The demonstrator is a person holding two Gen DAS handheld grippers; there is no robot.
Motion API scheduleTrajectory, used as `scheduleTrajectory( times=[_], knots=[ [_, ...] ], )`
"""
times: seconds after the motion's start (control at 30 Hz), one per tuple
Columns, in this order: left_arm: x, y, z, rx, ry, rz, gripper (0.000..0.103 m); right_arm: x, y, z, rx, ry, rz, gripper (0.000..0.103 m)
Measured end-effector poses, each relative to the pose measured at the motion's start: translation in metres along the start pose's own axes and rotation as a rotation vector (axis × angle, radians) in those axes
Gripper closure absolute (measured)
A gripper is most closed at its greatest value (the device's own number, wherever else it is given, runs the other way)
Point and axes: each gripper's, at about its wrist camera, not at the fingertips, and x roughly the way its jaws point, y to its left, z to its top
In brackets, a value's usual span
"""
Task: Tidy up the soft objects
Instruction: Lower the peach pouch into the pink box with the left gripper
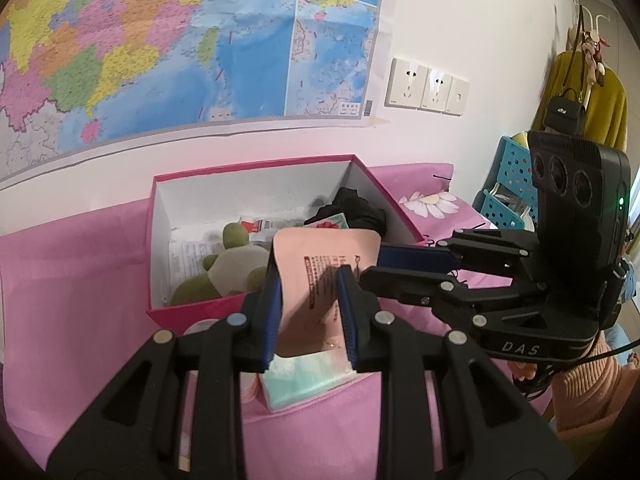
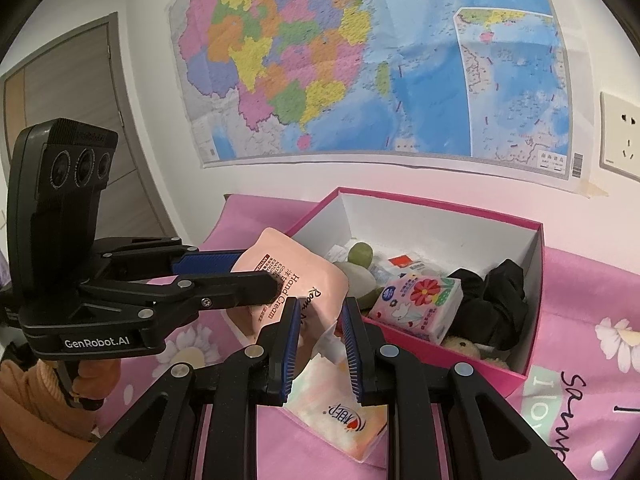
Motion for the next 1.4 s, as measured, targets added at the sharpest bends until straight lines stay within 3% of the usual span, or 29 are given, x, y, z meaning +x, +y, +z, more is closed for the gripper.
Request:
scheduleTrajectory(
  times=[1.4],
  knots=[
    [0.015, 0.009, 0.017, -0.014, -0.010, 0.005, 0.075, 0.011, -0.010, 0.014, -0.006, -0.003, -0.023, 0.082]
  ],
)
